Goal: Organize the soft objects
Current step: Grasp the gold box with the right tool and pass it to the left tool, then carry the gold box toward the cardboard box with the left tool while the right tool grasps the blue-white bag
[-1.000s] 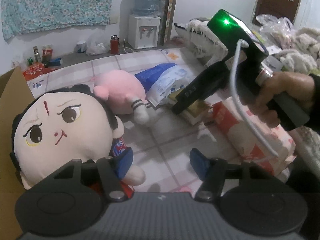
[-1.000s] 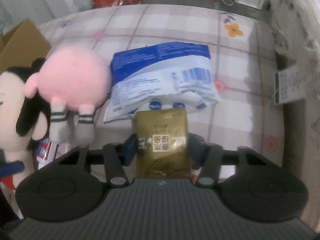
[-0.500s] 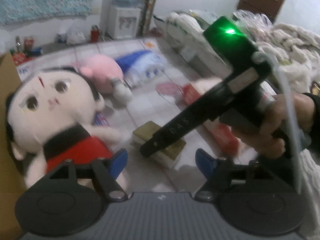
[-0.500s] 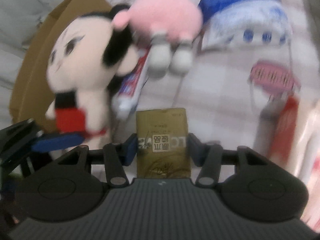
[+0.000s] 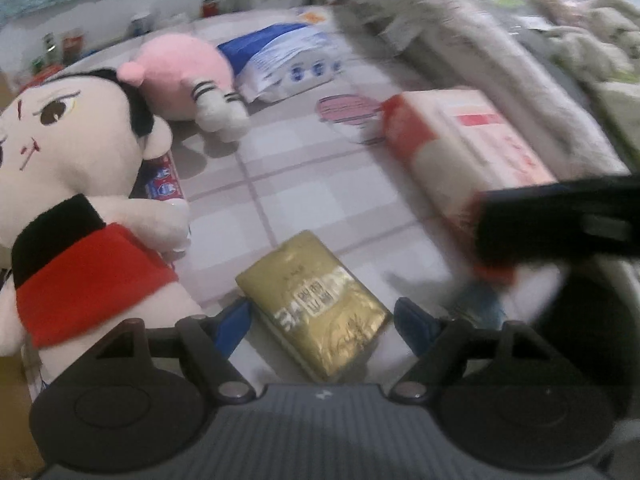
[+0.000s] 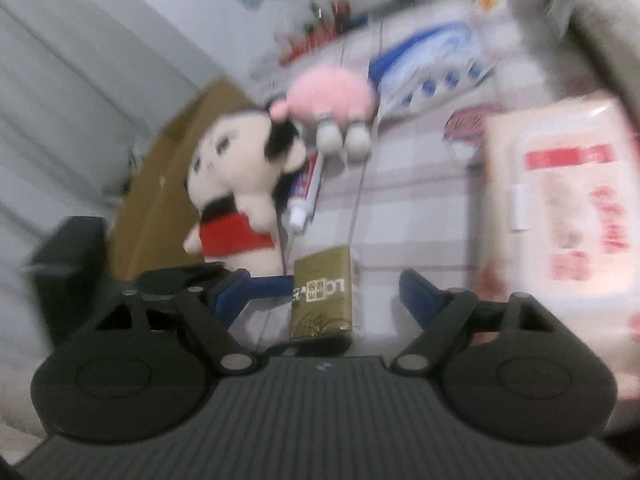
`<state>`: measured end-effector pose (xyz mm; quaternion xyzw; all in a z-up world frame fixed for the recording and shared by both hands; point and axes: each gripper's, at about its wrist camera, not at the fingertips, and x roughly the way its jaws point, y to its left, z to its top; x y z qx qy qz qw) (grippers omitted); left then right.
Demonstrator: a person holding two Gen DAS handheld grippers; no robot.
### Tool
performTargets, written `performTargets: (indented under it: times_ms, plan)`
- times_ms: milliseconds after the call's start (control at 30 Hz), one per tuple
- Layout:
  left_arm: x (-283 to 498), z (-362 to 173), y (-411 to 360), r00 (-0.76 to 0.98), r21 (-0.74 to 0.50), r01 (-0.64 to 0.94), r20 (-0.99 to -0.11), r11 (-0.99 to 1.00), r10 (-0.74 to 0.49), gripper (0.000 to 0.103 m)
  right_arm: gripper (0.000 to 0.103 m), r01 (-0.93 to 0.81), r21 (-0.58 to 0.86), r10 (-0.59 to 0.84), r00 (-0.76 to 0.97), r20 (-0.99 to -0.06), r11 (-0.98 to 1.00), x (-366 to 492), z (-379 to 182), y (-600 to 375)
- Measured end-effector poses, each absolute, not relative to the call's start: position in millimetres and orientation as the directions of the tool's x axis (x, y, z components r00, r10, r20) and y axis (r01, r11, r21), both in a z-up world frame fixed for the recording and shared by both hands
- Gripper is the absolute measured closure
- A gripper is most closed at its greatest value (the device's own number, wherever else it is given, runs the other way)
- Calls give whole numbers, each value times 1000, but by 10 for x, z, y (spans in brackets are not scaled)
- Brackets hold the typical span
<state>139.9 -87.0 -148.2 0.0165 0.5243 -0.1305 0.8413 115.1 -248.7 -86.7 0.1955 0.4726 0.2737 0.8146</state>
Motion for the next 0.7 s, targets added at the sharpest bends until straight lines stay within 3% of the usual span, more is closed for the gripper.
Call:
performTargets:
  times_ms: [300,433,700]
  plan:
    - [1480,-1518,-994,464,-18,196,-879,980,-109,36,16,-284,560,611,547,-573,779,1075,-536,-2910]
    - [1435,-1339,-864,489,-74,185,-858,980,-157,36,12,-257,615,634,561,-533,745,1395,-464,-2983]
    - [1216,-597,-117,666,-238,116,-701,964,-253,36,6,-89,719,646,524,-555,690,2356,-528,-2951]
